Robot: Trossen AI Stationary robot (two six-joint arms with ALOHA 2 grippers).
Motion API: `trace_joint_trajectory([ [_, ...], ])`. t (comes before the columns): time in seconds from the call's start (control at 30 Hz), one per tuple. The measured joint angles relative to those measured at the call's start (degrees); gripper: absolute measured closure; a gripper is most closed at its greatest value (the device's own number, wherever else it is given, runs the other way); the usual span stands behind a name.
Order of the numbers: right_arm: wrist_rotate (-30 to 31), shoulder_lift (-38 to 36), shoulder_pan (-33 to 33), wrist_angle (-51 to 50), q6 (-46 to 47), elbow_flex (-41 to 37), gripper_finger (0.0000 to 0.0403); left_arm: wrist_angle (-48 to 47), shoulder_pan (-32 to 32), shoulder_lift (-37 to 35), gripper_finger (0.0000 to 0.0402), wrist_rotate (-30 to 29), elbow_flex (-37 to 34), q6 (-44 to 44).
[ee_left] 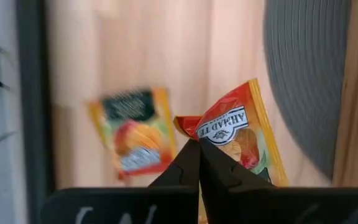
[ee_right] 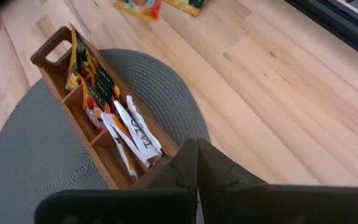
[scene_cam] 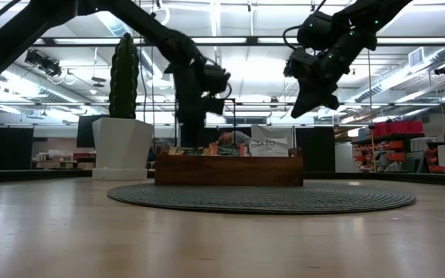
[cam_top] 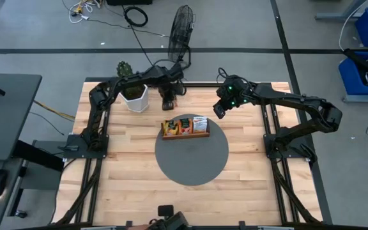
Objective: Pick & Place Tea
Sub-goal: Put the orange tea bag into the left section of the wooden organizer
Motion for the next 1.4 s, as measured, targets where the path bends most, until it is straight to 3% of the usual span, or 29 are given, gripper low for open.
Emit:
trace_joint_trajectory([
  [0.3, 6.28, -1.14, 0.0, 4.85, -0.19, 0.0, 0.0401, 0.72, 0.04, -0.13, 0.04, -0.01, 11.07, -8.74],
  [1.0, 9.4, -7.23, 4.2, 27.54, -6.91, 0.02, 0.0395, 10.86, -0.78, -0.13, 0.0401, 0.03, 37.21, -27.32],
  [1.4, 10.35, -7.19, 5.05, 39.09, -6.46, 0.02, 0.0324, 18.67, -3.21, -2.54, 0.0401, -0.18, 36.76, -30.22],
])
